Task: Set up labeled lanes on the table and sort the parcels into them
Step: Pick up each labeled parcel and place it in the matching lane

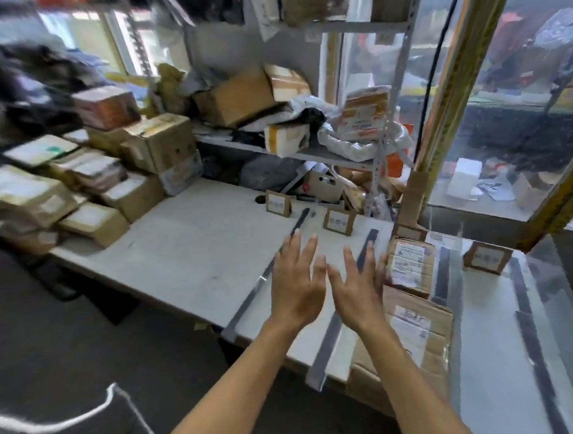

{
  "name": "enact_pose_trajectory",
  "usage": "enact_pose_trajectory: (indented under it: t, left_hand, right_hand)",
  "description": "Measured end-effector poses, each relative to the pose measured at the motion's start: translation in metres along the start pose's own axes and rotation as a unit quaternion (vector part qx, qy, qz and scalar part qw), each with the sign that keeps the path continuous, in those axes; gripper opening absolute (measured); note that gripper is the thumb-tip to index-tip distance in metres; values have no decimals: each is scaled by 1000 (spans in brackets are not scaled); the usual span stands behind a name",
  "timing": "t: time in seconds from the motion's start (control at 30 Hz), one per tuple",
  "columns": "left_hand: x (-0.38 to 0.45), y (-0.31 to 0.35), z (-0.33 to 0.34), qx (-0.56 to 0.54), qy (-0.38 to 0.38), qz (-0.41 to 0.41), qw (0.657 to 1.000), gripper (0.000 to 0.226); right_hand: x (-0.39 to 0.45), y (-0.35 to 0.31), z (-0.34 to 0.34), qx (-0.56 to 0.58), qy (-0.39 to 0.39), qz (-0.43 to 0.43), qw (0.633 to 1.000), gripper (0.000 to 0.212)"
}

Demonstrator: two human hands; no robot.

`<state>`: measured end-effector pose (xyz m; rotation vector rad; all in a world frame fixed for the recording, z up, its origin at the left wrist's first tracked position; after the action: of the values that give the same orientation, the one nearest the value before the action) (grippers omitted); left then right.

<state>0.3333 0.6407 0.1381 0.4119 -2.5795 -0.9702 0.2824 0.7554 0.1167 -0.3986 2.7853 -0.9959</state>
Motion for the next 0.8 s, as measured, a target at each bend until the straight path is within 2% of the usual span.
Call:
enact_pose_trajectory:
  t: [0.17,0.37,0.63,0.8]
  left_hand:
    - [-12,-100,-141,159,109,-62,979,66]
    - [-49,-224,-277,194,194,-164,947,78]
    - [-68,-381,-427,225,256,-239,909,82]
    - [-64,-439,-488,240,272,-255,896,81]
  right_hand:
    - [-9,-121,56,-58,-44,-126,989,70]
    - [-31,-255,141,-111,-80,-230,963,72]
    - [-30,-408,277,-131,-111,-283,944,75]
    - [-28,-475,331,-138,-121,-291,939,76]
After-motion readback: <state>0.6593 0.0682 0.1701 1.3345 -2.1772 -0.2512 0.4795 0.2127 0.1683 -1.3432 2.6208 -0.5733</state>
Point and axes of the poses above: each hand's wrist, its own x-axis towards the middle knuckle, its own z-axis out of the palm, y = z × x, the point moved 4 cm from there along x, towards the middle knuckle, and after that the axes turned 2 degrees about z, right-handed, at the moved point
